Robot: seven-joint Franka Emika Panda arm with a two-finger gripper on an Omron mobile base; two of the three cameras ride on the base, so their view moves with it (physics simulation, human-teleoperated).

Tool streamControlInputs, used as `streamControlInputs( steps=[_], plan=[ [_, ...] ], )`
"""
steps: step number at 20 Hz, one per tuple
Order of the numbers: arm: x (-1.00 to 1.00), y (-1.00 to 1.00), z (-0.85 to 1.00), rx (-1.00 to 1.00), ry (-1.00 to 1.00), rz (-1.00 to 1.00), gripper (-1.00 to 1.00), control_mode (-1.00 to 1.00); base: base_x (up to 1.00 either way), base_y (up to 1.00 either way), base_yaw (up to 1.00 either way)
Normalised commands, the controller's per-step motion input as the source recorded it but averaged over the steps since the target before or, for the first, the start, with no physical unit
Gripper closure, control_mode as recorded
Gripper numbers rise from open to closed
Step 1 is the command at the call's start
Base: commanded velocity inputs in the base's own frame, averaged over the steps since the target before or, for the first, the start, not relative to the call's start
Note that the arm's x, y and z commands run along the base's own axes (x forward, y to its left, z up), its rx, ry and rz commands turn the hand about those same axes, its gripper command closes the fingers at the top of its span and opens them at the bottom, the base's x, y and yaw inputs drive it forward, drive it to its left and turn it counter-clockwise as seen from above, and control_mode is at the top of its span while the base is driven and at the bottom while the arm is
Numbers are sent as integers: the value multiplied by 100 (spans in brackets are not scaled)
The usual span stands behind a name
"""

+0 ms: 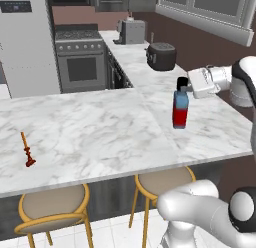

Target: Get the candle and the liquor from the cabinet and move them to the dining counter.

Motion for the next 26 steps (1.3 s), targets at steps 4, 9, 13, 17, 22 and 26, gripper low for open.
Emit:
streamControlInputs(
  steps=[4, 9, 13, 17, 22, 26],
  plan=[
    [29, 0, -25, 0, 4, 18, 100, -100, 0, 0, 0],
    [21, 1, -38, 0, 0, 14, 100, -100, 0, 0, 0],
    [23, 4, -40, 0, 0, 7, 100, -100, 0, 0, 0],
    [27, 2, -41, 0, 0, 7, 100, -100, 0, 0, 0],
    [28, 1, -40, 0, 0, 6, 100, -100, 0, 0, 0],
    [14, 0, -36, 2, 0, 8, 100, -100, 0, 0, 0]
  ],
)
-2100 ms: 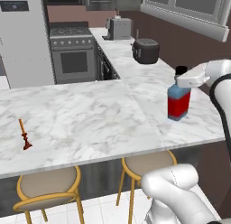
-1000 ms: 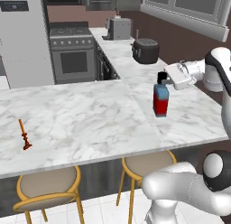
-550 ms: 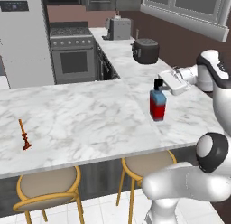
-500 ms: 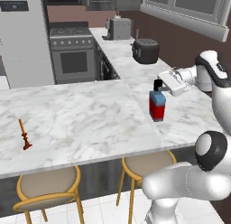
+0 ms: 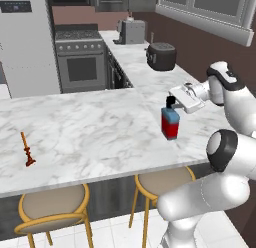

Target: Get the candle and the liquor from the cabinet and move them to the dining counter.

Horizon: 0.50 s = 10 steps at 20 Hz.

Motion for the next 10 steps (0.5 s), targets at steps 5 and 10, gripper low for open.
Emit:
streamControlInputs(
  steps=[5, 10],
  plan=[
    [26, 0, -42, 1, 0, 8, 100, -100, 0, 0, 0],
    [26, 0, -44, 3, 0, 7, 100, -100, 0, 0, 0]
  ],
)
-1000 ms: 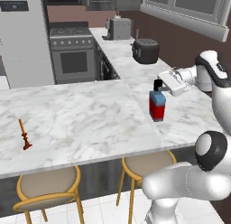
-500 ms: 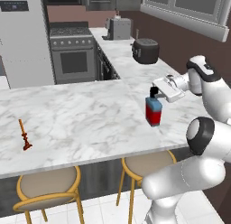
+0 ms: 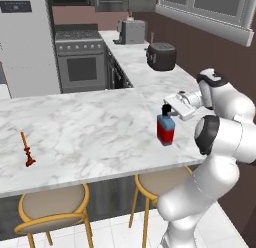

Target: Get the candle and the liquor from the cabinet and move them to the dining counter.

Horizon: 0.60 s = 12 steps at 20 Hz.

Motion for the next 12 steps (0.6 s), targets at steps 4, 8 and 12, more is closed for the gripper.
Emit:
streamControlInputs(
  steps=[4, 8, 12],
  plan=[
    [27, 0, -38, 3, 0, 6, 100, -100, 0, 0, 0],
    [36, 0, -18, 6, 1, 3, 100, -100, 0, 0, 0],
    [44, 0, -1, 7, 3, 0, 100, -100, 0, 0, 0]
  ],
)
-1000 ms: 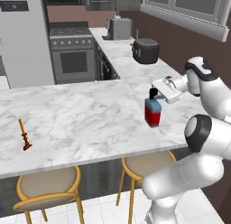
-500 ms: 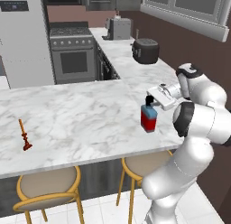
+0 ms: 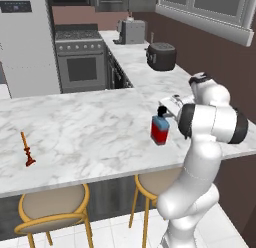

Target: Get the candle and the liquor from the cabinet and move them to the dining counter.

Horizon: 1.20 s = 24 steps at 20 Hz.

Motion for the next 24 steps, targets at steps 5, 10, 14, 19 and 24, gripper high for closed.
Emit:
streamControlInputs(
  steps=[5, 10, 14, 19, 24],
  plan=[
    [40, 0, 0, 3, 0, 0, 100, -100, 0, 0, 0],
    [31, 0, -1, 0, 0, 0, 100, -100, 0, 0, 0],
    [25, 8, -5, 0, 0, 0, 100, -100, 0, 0, 0],
    [8, 12, -12, -1, 0, 0, 100, -100, 0, 0, 0],
    [0, 11, -26, 0, 0, 0, 100, -100, 0, 0, 0]
  ],
)
